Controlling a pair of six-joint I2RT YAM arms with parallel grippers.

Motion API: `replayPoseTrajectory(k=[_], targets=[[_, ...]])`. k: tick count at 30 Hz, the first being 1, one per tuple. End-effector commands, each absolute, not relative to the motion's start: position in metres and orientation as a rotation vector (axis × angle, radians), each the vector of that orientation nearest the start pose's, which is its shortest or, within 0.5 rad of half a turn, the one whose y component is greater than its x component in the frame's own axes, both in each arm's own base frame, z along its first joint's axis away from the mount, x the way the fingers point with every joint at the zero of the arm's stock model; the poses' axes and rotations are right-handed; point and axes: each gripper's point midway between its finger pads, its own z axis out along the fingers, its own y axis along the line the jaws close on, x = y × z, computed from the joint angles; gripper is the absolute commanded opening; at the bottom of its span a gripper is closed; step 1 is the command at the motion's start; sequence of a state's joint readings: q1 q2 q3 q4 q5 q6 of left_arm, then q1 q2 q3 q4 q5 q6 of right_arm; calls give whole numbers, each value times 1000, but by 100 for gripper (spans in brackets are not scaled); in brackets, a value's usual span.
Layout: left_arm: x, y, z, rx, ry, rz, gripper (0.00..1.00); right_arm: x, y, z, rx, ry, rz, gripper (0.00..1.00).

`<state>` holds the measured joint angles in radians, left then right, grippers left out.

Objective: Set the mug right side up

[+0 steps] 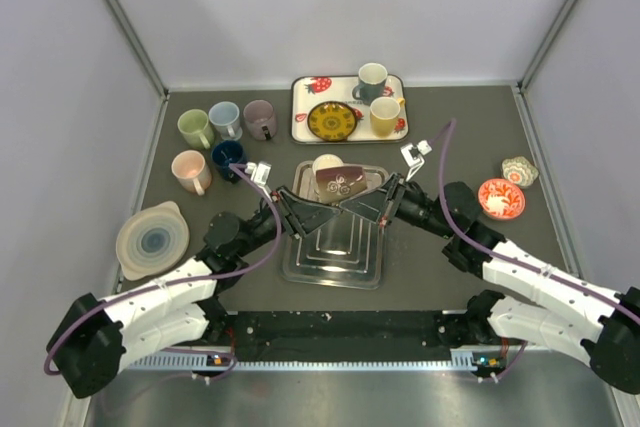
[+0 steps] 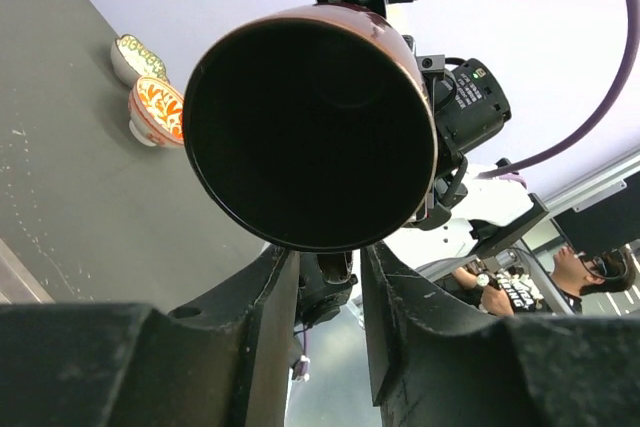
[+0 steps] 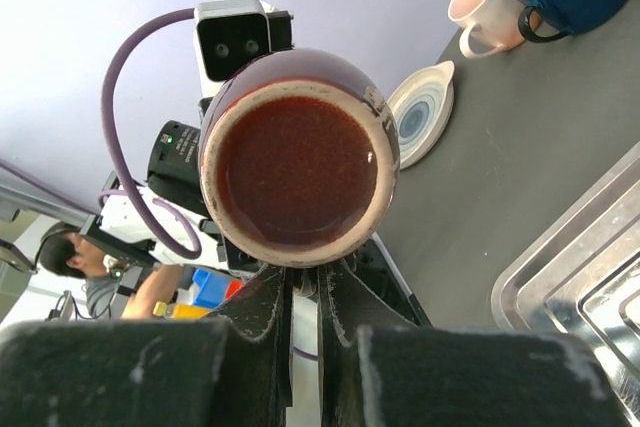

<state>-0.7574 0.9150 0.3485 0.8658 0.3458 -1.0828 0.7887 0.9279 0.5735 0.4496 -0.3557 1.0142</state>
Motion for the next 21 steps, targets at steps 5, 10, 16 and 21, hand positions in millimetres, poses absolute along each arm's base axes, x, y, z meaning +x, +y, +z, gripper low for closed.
replayPoseTrajectory(k=[5, 10, 16, 21], targets=[[167, -284, 340, 121, 1325, -1799, 27, 169, 307, 322, -197, 1615, 1706, 0], [167, -285, 343, 116, 1314, -1817, 27, 168, 308, 319, -203, 1624, 1706, 0], [168, -287, 344, 119, 1310, -1825, 22, 168, 308, 319, -208, 1626, 1704, 0], [168, -287, 341, 112, 1317, -1822, 0, 167, 307, 316, -212, 1632, 1691, 0]])
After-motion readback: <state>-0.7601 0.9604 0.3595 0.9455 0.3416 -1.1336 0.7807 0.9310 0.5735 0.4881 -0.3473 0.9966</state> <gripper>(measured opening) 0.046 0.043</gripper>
